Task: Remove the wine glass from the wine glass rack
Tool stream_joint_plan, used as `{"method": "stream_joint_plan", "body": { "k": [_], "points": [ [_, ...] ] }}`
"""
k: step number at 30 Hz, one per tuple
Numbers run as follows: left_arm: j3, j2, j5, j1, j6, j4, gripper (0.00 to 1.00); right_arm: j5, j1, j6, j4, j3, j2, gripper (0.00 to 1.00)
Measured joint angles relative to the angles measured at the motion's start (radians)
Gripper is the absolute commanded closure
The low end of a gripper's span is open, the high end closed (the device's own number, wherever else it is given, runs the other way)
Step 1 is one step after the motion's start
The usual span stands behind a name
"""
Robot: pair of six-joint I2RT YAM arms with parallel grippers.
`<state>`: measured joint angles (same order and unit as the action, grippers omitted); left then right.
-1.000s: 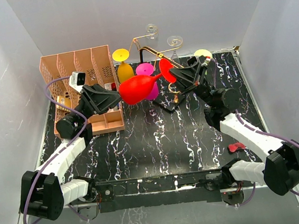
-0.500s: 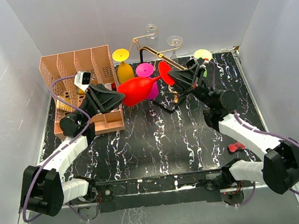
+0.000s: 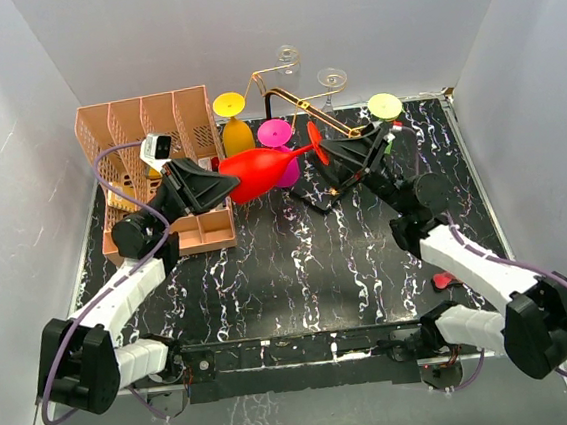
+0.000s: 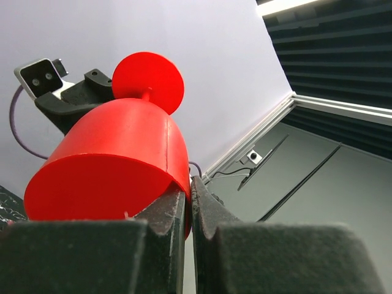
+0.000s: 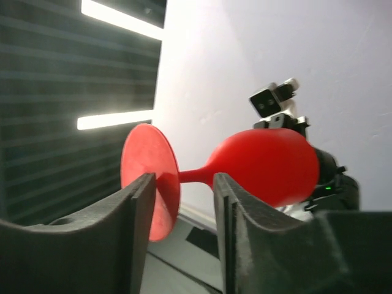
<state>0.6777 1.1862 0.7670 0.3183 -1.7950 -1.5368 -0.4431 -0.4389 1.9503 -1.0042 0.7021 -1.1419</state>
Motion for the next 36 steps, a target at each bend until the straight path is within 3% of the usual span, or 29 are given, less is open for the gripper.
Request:
{"method": "stream_joint_plan", "body": {
  "k": [6, 11, 15, 19, 24, 30, 36],
  "points": [
    [0.0, -0.057, 0.019, 0.0, 0.061, 0.101, 1.0, 0.023, 0.009, -0.206, 0.216, -0.033, 0.118, 0.27],
    [0.0, -0.146, 0.035, 0.0, 0.143, 0.253, 1.0, 0.121, 0.023, -0.533, 0.612, 0.039, 0.247, 0.18],
    [0.018, -0.248, 0.045, 0.0, 0.253, 0.463, 1.0, 0.272, 0.023, -0.817, 0.871, 0.144, 0.339, 0.09],
    [0.105, -0.354, 0.024, 0.002, 0.466, 0.846, 1.0, 0.463, 0.023, -1.073, 1.005, 0.2, 0.45, 0.08],
    [0.29, -0.423, -0.092, 0.005, 0.761, 1.427, 1.0, 0.675, 0.025, -1.265, 1.061, 0.204, 0.539, 0.08],
    [0.383, -0.385, -0.225, 0.005, 0.971, 1.988, 1.0, 0.775, 0.027, -1.346, 1.102, 0.203, 0.523, 0.1],
    [0.383, -0.292, -0.414, 0.005, 1.08, 2.372, 1.0, 0.823, 0.027, -1.367, 1.146, 0.203, 0.475, 0.1]
  ]
}}
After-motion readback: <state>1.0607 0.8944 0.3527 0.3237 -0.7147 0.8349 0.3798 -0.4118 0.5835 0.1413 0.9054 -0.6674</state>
